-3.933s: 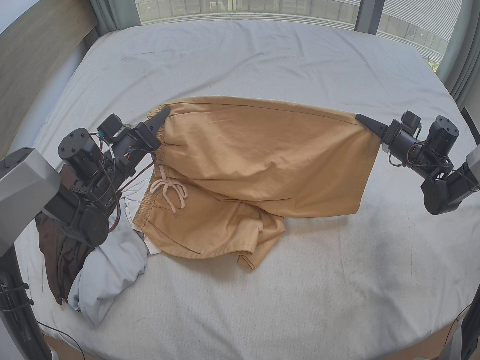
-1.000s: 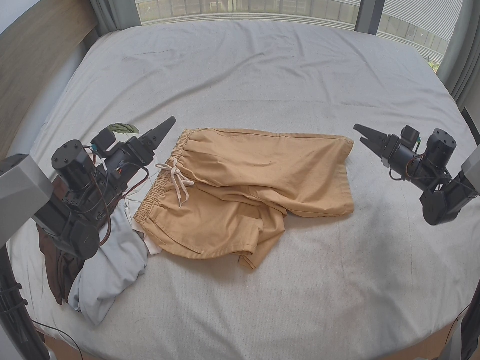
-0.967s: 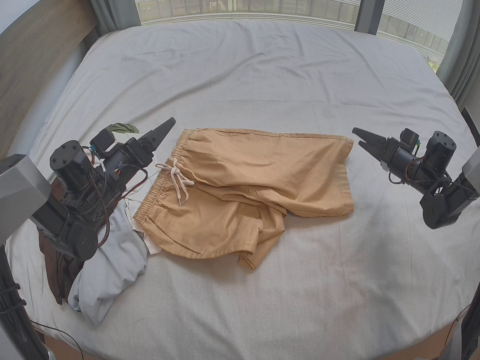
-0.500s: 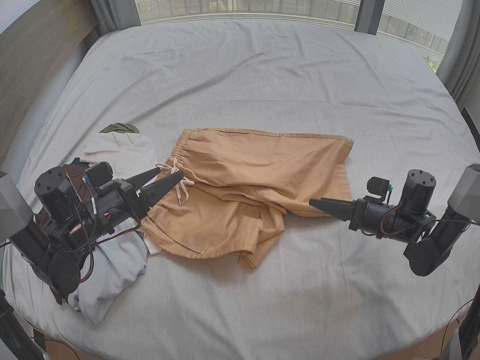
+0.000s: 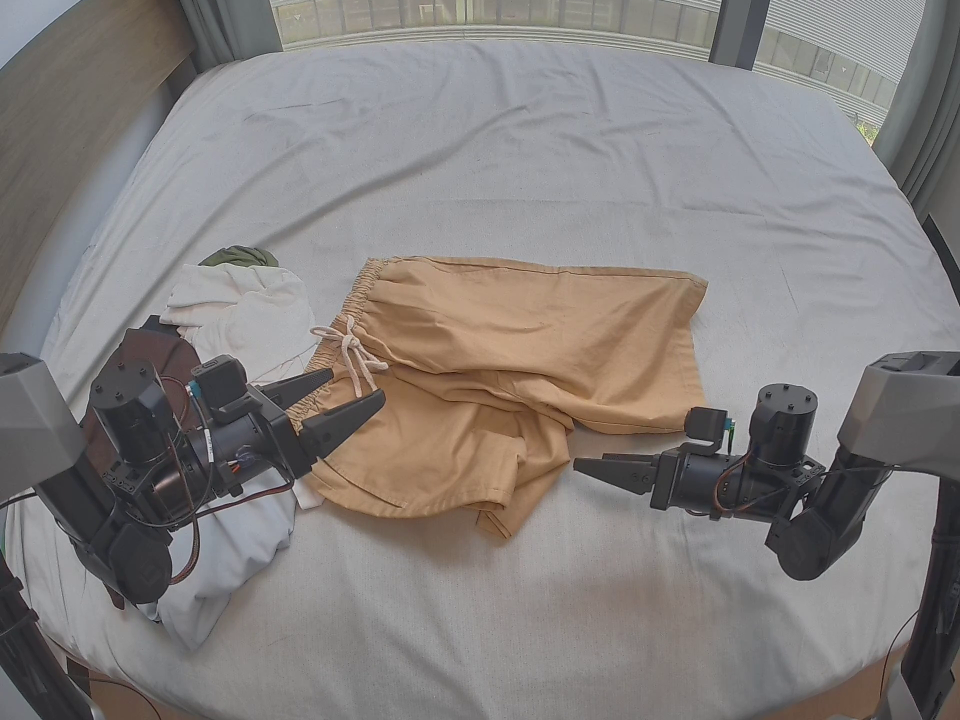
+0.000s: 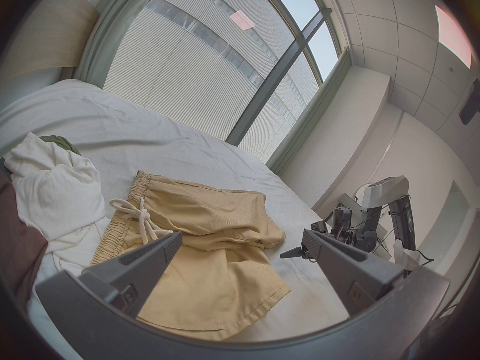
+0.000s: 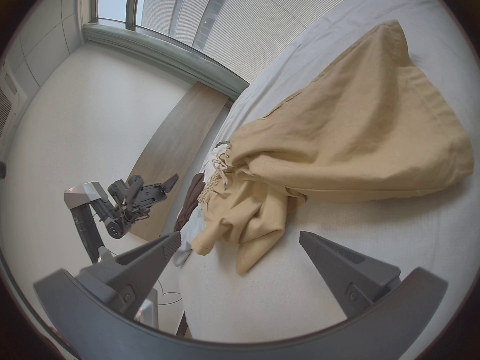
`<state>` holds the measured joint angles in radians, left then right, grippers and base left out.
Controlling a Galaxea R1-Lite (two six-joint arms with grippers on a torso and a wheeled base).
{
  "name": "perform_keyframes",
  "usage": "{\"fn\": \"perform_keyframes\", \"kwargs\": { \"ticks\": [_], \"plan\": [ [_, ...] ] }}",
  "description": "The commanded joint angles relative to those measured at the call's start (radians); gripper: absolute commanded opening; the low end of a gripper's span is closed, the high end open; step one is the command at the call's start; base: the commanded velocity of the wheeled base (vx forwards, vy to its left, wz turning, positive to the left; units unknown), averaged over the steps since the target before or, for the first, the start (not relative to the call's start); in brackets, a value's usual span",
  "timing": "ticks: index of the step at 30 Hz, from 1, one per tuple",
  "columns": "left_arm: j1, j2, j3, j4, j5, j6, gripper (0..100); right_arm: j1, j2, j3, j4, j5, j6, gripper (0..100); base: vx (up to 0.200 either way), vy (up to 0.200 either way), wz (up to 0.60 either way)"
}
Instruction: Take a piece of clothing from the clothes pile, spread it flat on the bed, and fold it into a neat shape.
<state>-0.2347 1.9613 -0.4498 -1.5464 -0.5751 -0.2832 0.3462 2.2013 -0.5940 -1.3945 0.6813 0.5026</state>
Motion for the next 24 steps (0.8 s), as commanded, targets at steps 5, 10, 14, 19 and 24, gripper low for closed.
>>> {"fn": "perform_keyframes", "kwargs": {
  "ticks": [5,10,14,19,24],
  "plan": [
    [0.000,0.008,0.002,0.000,0.000,0.001,100,0.060,0.176,-0.078,-0.077,-0.080,0.002,100,0.000,0.000,0.00],
    [0.000,0.001,-0.001,-0.001,0.000,-0.001,100,0.063,0.190,-0.135,-0.038,-0.085,0.004,100,0.000,0.000,0.00],
    [0.000,0.002,0.000,0.000,0.000,-0.001,100,0.073,0.209,-0.167,-0.015,-0.086,0.004,100,0.000,0.000,0.00],
    [0.000,0.007,-0.001,-0.001,0.000,-0.001,100,0.079,0.244,-0.196,-0.015,-0.086,0.004,100,0.000,0.000,0.00],
    [0.000,0.008,0.000,-0.001,0.000,-0.001,100,0.079,0.252,-0.217,-0.015,-0.086,0.004,0,0.000,0.000,0.00]
  ]
}}
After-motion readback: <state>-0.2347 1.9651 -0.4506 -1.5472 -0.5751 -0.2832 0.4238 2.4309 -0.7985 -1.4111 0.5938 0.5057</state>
